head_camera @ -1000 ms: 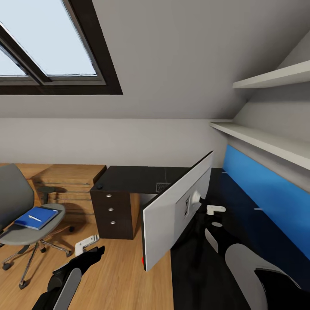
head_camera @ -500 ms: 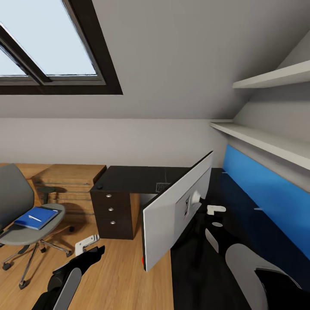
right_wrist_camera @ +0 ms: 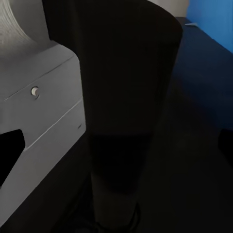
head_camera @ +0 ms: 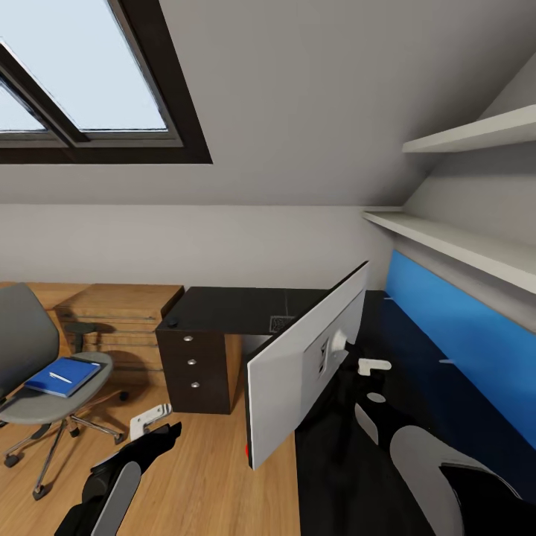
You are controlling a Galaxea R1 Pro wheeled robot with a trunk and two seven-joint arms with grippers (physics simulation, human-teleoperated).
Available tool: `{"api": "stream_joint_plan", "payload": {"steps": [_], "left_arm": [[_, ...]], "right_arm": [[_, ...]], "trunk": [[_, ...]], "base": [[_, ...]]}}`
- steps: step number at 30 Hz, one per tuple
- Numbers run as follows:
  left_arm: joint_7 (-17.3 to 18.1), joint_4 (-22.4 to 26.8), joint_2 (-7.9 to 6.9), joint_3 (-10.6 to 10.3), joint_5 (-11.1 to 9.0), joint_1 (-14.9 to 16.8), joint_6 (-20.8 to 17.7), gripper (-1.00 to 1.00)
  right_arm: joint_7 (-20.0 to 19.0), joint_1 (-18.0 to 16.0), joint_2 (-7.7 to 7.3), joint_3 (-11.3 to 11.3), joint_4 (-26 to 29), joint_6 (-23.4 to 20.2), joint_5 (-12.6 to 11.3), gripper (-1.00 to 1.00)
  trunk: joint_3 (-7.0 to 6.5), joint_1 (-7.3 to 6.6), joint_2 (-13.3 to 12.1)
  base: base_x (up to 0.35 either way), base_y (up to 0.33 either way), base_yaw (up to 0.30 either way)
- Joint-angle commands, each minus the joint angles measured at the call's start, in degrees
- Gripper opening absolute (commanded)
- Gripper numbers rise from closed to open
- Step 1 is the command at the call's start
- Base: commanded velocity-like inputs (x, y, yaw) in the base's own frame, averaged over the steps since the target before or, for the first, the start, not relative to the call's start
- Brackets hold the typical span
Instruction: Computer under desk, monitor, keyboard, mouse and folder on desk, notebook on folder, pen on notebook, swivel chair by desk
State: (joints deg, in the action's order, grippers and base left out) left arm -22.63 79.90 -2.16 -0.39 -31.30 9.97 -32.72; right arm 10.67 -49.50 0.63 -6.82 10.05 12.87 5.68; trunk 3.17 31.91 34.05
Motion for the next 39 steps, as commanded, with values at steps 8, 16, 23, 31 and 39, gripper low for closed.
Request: {"api": "stream_joint_plan", "payload": {"steps": [8,16,23,31,39], "left_arm": [[-0.49,0.61,-0.03,-0.05,-0.60,0.05,-0.15,1.00],[-0.49,0.68,-0.04,-0.05,-0.60,0.05,-0.15,1.00],[-0.49,0.66,-0.04,-0.05,-0.60,0.05,-0.15,1.00],[-0.49,0.62,-0.09,0.02,-0.57,0.05,-0.15,1.00],[-0.50,0.61,-0.12,0.00,-0.45,0.05,-0.15,1.00]], "right_arm": [[0.10,-0.07,-0.01,-0.40,-1.10,2.97,0.71,1.00],[0.06,-0.07,-0.02,-0.39,-1.24,3.41,0.73,1.00],[0.05,-0.07,-0.02,-0.39,-1.25,3.47,0.73,1.00],[0.11,-0.07,-0.01,-0.39,-1.26,3.24,0.73,1.00],[0.10,-0.07,0.03,-0.39,-1.26,3.11,0.73,1.00]], "trunk": [[0.11,0.03,0.10],[0.11,0.03,0.10],[0.11,0.03,0.10],[0.11,0.03,0.10],[0.11,0.03,0.10]], "base": [[0.000,0.000,0.000],[0.000,0.000,0.000],[0.000,0.000,0.000],[0.000,0.000,0.000],[0.000,0.000,0.000]]}}
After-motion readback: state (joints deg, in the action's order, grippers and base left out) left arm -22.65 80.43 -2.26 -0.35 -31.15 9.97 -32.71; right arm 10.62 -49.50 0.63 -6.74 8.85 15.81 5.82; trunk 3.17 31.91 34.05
